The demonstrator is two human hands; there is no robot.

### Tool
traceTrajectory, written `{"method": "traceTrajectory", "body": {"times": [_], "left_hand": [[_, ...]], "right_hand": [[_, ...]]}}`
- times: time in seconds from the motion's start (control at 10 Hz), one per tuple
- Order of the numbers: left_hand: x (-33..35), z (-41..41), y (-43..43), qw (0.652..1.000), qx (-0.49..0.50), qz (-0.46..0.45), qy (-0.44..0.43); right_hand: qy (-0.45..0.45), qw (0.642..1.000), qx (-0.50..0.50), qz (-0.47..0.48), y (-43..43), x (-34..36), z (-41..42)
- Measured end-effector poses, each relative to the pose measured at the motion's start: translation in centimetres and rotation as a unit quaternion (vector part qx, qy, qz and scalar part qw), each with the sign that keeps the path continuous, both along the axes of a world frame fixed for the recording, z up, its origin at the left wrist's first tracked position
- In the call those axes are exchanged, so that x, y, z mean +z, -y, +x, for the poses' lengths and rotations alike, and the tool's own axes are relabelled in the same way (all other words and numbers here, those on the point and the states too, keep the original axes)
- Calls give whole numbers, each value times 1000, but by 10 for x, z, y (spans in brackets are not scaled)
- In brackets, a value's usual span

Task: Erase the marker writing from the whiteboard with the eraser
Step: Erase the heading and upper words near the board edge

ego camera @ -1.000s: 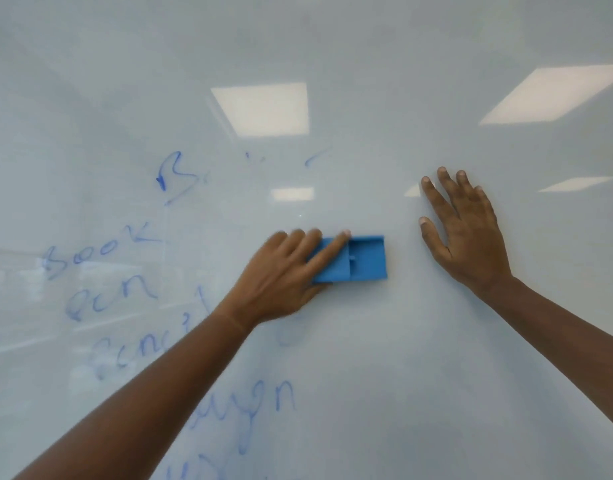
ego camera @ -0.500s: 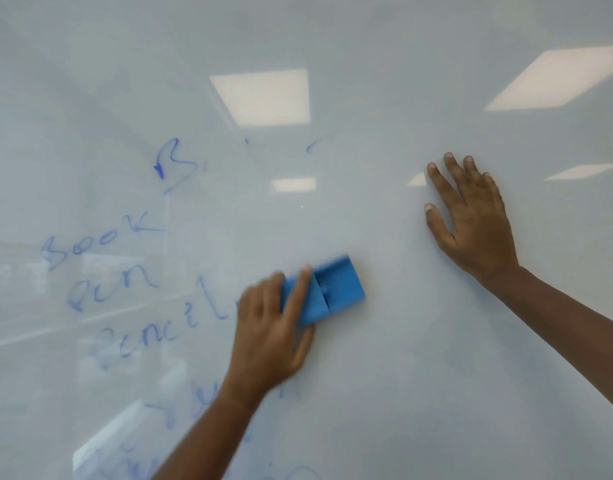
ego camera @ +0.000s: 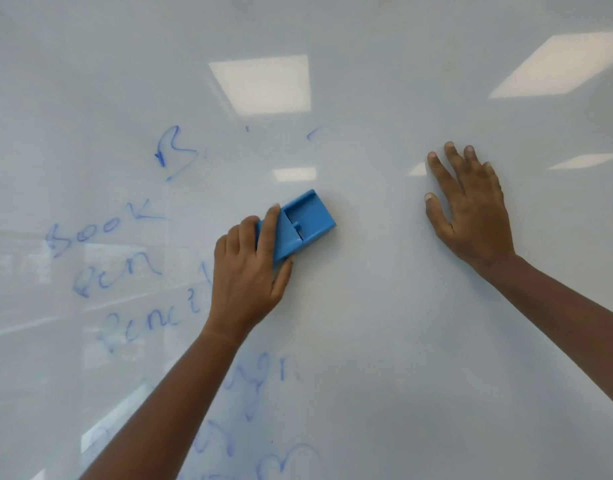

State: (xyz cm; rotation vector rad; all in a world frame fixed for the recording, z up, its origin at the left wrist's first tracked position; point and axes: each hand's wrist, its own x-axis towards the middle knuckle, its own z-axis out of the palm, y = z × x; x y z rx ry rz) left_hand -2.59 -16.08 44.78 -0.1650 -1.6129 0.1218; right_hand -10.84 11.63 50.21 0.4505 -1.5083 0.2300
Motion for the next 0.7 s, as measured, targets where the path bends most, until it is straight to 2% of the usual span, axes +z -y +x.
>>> {"method": "traceTrajectory", "body": {"times": [0.1,0.2,0.3,0.4,0.5,0.6,0.7], "left_hand": [[-38,-5,-11,998,-11,60,-3],[-107,-10,-18,999,-29,14,1],[-181,-15,-24,988,-30,-148,40],[-216,-16,-25,946,49,-301,109],[-201,-14,-12,911,46,-397,104],[-157,-17,2,926,-10,-377,23],[-100,-14,19,958,-6,-285,-7]], "right_hand": [[2,1000,1,-2,1,-2,0],[-1,1000,1,-5,1,-6,-1],[-5,1000,0,-8,2,-7,-2],[-4,1000,-1,-8,1,-7,-2],[0,1000,0,-8,1,-7,-1],[4,1000,0,-7,1,-8,-1],[4,1000,2,-7,0,-8,-1]]}}
